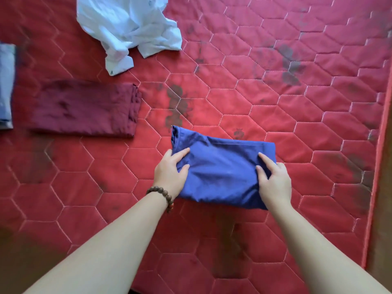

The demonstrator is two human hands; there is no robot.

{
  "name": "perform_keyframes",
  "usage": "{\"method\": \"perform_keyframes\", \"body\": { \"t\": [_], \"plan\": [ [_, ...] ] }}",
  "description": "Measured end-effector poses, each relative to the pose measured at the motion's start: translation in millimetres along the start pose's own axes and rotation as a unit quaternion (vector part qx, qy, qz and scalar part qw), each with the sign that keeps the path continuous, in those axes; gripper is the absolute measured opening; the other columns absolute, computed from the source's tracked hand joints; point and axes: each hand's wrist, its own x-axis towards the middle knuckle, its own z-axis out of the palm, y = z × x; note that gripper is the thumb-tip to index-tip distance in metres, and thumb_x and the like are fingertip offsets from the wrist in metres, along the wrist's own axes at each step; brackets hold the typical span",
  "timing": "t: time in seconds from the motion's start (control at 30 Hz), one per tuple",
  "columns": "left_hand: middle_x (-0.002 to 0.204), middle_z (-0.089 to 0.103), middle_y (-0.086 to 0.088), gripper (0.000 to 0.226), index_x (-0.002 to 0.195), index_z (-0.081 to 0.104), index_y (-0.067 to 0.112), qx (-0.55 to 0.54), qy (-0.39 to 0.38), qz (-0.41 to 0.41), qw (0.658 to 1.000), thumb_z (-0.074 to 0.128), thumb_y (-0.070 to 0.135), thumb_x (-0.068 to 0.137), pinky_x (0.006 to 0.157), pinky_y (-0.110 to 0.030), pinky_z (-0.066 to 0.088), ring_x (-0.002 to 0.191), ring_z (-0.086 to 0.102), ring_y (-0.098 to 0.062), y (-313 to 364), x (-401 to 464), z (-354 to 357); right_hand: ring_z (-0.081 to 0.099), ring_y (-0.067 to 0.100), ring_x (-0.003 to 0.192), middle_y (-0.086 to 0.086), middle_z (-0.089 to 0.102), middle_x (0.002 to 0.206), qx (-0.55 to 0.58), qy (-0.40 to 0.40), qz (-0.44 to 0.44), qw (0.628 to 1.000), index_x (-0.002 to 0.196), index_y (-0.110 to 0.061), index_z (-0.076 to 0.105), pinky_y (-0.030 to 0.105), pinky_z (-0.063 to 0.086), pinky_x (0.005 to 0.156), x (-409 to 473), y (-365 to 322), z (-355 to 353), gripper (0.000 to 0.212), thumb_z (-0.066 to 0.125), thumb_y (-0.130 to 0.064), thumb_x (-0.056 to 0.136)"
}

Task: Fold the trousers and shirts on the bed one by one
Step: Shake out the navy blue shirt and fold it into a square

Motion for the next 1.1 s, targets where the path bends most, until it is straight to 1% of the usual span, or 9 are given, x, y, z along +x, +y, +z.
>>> {"method": "perform_keyframes", "body": {
  "t": [0.1, 0.27, 0.4, 0.6, 0.73, 0.83, 0.9, 1.0, 1.1],
  "plan": [
    [0.101, 0.049, 0.000, 0.047, 0.128, 0.060, 0.028, 0.020, 0.023, -0.006, 1.000, 0.068, 0.016, 0.084, 0.075, -0.015, 0.031, 0.095, 0.057, -0.024, -14, 9, -54, 0.049, 0.011, 0.084, -0.004, 0.046, 0.100, 0.030, 0.006, -0.041, 0.999, 0.132, -0.032, 0.056, 0.025, 0.032, 0.071, -10, -51, 14, 0.038, 0.053, -0.021, 0.096],
    [0.098, 0.045, 0.001, 0.050, 0.131, 0.057, 0.030, 0.036, 0.055, -0.004, 0.998, 0.068, 0.018, 0.084, 0.075, -0.013, 0.031, 0.086, 0.052, -0.014, -60, 48, -152, 0.049, 0.007, 0.086, -0.007, 0.048, 0.113, 0.056, 0.011, -0.091, 0.994, 0.134, -0.030, 0.053, 0.021, 0.032, 0.073, -18, -152, 65, 0.039, 0.048, -0.020, 0.097],
    [0.100, 0.045, 0.002, 0.051, 0.132, 0.057, 0.030, 0.043, 0.065, -0.005, 0.997, 0.069, 0.019, 0.084, 0.078, -0.010, 0.030, 0.087, 0.051, -0.012, -113, 96, -220, 0.055, 0.015, 0.090, -0.005, 0.047, 0.128, 0.048, 0.016, -0.110, 0.993, 0.136, -0.030, 0.051, 0.023, 0.034, 0.073, -16, -230, 130, 0.040, 0.047, -0.019, 0.098],
    [0.111, 0.052, -0.002, 0.050, 0.132, 0.057, 0.029, 0.044, 0.059, 0.000, 0.997, 0.068, 0.017, 0.084, 0.081, -0.008, 0.030, 0.098, 0.056, -0.017, -190, 173, -296, 0.058, 0.024, 0.092, -0.001, 0.044, 0.135, 0.030, 0.014, -0.123, 0.992, 0.139, -0.029, 0.048, 0.027, 0.039, 0.074, -4, -321, 218, 0.044, 0.046, -0.015, 0.097],
    [0.115, 0.054, -0.001, 0.050, 0.131, 0.057, 0.031, 0.039, 0.058, -0.012, 0.998, 0.068, 0.018, 0.084, 0.085, -0.015, 0.036, 0.102, 0.057, -0.018, -232, 206, -312, 0.060, 0.032, 0.087, 0.002, 0.040, 0.139, 0.004, 0.004, -0.119, 0.993, 0.141, -0.029, 0.046, 0.035, 0.045, 0.075, 5, -348, 261, 0.050, 0.046, -0.013, 0.094],
    [0.120, 0.052, -0.001, 0.051, 0.137, 0.050, 0.033, 0.066, -0.002, -0.036, 0.997, 0.063, 0.022, 0.089, 0.088, -0.032, 0.045, 0.104, 0.058, -0.025, -260, 216, -302, 0.057, 0.033, 0.104, 0.001, 0.030, 0.147, -0.041, -0.073, -0.080, 0.993, 0.147, -0.031, 0.035, 0.036, 0.045, 0.081, 10, -347, 290, 0.054, 0.044, -0.017, 0.095],
    [0.126, 0.049, 0.000, 0.051, 0.140, 0.046, 0.033, 0.073, -0.019, -0.042, 0.996, 0.058, 0.023, 0.092, 0.088, -0.035, 0.045, 0.104, 0.058, -0.028, -272, 221, -296, 0.051, 0.034, 0.115, 0.001, 0.024, 0.151, -0.079, -0.116, -0.079, 0.987, 0.150, -0.030, 0.027, 0.037, 0.044, 0.084, 13, -342, 301, 0.058, 0.042, -0.017, 0.096],
    [0.128, 0.049, 0.000, 0.051, 0.141, 0.045, 0.031, 0.060, -0.001, -0.032, 0.998, 0.058, 0.020, 0.092, 0.085, -0.033, 0.044, 0.097, 0.059, -0.030, -277, 227, -294, 0.050, 0.033, 0.116, 0.001, 0.025, 0.152, -0.080, -0.087, -0.105, 0.987, 0.150, -0.029, 0.026, 0.036, 0.044, 0.080, 18, -343, 304, 0.059, 0.042, -0.012, 0.096],
    [0.125, 0.048, 0.000, 0.051, 0.139, 0.047, 0.030, 0.080, 0.031, -0.043, 0.995, 0.060, 0.024, 0.090, 0.080, -0.036, 0.045, 0.097, 0.058, -0.028, -274, 224, -297, 0.045, 0.034, 0.123, 0.007, 0.030, 0.152, -0.113, -0.061, -0.109, 0.986, 0.149, -0.027, 0.032, 0.039, 0.042, 0.089, 17, -346, 304, 0.058, 0.047, -0.013, 0.095]
  ]
}}
